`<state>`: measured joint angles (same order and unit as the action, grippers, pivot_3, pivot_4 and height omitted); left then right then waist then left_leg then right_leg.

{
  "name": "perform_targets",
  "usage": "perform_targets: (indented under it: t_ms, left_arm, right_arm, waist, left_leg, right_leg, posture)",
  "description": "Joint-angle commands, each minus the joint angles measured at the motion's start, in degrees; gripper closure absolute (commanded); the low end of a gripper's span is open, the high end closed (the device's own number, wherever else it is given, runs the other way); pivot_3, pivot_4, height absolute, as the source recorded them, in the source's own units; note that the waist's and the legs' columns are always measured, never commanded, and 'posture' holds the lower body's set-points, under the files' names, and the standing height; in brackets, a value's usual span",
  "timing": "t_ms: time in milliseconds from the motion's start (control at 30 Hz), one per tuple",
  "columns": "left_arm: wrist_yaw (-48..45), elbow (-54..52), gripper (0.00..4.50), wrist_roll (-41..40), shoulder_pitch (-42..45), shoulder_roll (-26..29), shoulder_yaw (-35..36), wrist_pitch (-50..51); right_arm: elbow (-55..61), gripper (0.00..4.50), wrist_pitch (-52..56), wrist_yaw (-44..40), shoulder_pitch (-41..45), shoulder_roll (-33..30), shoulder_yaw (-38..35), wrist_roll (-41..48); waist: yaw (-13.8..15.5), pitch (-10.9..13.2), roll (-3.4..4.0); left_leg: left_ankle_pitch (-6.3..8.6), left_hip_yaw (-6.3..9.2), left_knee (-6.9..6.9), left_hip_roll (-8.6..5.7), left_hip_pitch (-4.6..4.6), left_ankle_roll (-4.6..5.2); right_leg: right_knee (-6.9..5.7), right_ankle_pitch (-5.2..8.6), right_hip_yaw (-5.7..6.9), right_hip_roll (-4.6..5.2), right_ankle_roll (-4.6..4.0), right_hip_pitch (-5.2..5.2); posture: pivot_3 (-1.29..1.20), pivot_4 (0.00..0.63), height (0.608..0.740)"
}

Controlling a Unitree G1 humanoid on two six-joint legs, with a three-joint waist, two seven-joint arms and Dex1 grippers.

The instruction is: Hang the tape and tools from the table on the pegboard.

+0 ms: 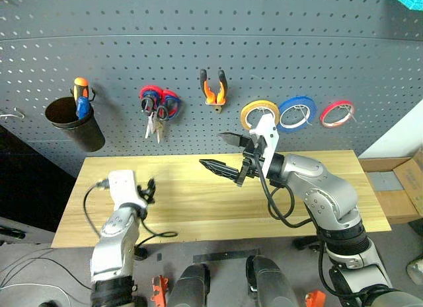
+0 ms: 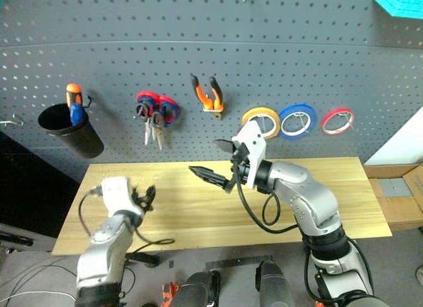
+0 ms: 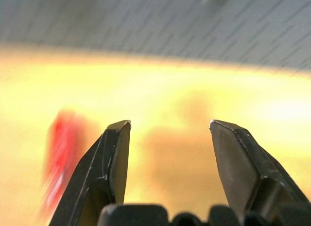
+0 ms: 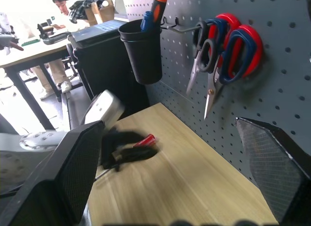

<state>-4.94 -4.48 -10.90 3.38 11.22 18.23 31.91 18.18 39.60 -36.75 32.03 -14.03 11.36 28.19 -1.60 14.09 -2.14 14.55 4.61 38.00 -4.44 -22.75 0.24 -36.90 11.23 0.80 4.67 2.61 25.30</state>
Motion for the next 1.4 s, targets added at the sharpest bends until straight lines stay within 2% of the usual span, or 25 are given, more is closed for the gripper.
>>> perform_targets:
  t_ms: [33,133,333,567,800,967,1133,1267,1400]
  left_arm:
    - [2.4,2.3,1.76,0.4,3.1,2.3,1.2,5.6]
    - [3.5,9.4,1.76,0.7,9.7,6.0,2.5,6.3]
    - [2.8,17.5,1.76,1.7,12.9,11.9,3.8,3.4]
    - [0.6,28.1,1.76,1.0,16.0,14.0,2.7,4.3]
    - [-2.8,36.7,1.76,2.3,20.1,15.0,0.1,-3.0]
    - [-4.0,33.5,1.76,1.5,18.5,16.0,0.8,-2.7]
    - [-7.4,23.8,1.76,-2.0,13.9,17.4,3.4,-1.6]
    - [-17.9,9.9,1.76,-8.8,7.2,20.0,3.7,1.9]
    - [-22.0,7.8,1.76,-7.7,5.3,23.5,0.1,3.4]
  right_arm:
    - [-0.7,0.00,-0.4,-1.0,0.8,-0.6,3.5,-2.2]
    - [-4.6,0.00,-1.3,1.2,0.3,-2.8,9.6,-9.9]
    - [-4.9,0.00,-0.8,1.3,-2.2,-2.4,10.4,-11.6]
    - [-5.2,0.00,0.6,1.8,-2.1,-3.0,11.6,-14.1]
    - [-5.3,0.00,2.6,2.7,-1.3,-3.1,11.8,-16.4]
    - [-4.7,0.00,2.7,2.1,-2.0,-3.5,11.9,-16.2]
    - [-4.2,0.00,2.9,1.9,-2.2,-3.4,12.0,-16.2]
    - [-4.0,0.00,3.1,1.4,-2.8,-3.8,11.8,-16.1]
    - [-4.1,0.00,3.1,1.4,-2.8,-3.8,11.9,-16.2]
  waist:
    - [0.5,0.0,-0.02]
    - [1.4,-0.1,-0.14]
    - [1.2,-0.2,-0.25]
    - [1.1,-0.2,-0.25]
    - [1.4,-0.2,-0.34]
    - [0.9,-0.2,-0.34]
    - [0.0,-0.2,-0.34]
    - [-0.1,-0.2,-0.33]
    - [-0.1,-0.2,-0.30]
  left_leg:
    - [0.00,0.02,0.03,-0.02,0.01,0.00]
    - [-0.01,0.01,0.11,-0.07,0.05,0.00]
    - [-0.03,-0.09,0.08,-0.05,0.01,-0.29]
    - [0.13,-0.07,0.01,0.01,-0.05,-0.22]
    - [0.13,-0.05,0.10,-0.04,-0.02,-0.21]
    - [0.13,-0.05,0.06,0.01,-0.02,-0.22]
    - [0.13,-0.04,0.05,0.01,-0.04,-0.21]
    - [0.14,-0.04,0.04,0.02,-0.04,-0.20]
    - [0.15,-0.04,0.01,0.01,-0.01,-0.18]
  right_leg:
    - [0.02,0.00,0.02,-0.06,0.00,-0.05]
    - [0.03,-0.01,-0.01,-0.17,0.01,-0.10]
    - [0.05,-0.05,-0.15,-0.13,-0.04,0.04]
    - [0.05,-0.05,-0.14,-0.04,-0.04,0.19]
    - [0.06,-0.06,-0.07,0.05,-0.04,0.05]
    - [0.05,-0.06,-0.07,0.05,-0.05,0.12]
    - [0.06,-0.06,-0.08,0.06,-0.04,0.12]
    - [0.06,-0.06,-0.09,0.09,-0.05,0.12]
    - [0.06,-0.06,-0.09,0.09,-0.05,0.09]
  posture:
    - [0.02,0.208,0.740]
    - [0.01,0.212,0.740]
    - [0.00,0.213,0.740]
    - [-0.01,0.211,0.740]
    - [-0.03,0.210,0.740]
    - [-0.02,0.209,0.740]
    - [-0.03,0.211,0.740]
    - [-0.02,0.216,0.740]
    - [-0.01,0.219,0.740]
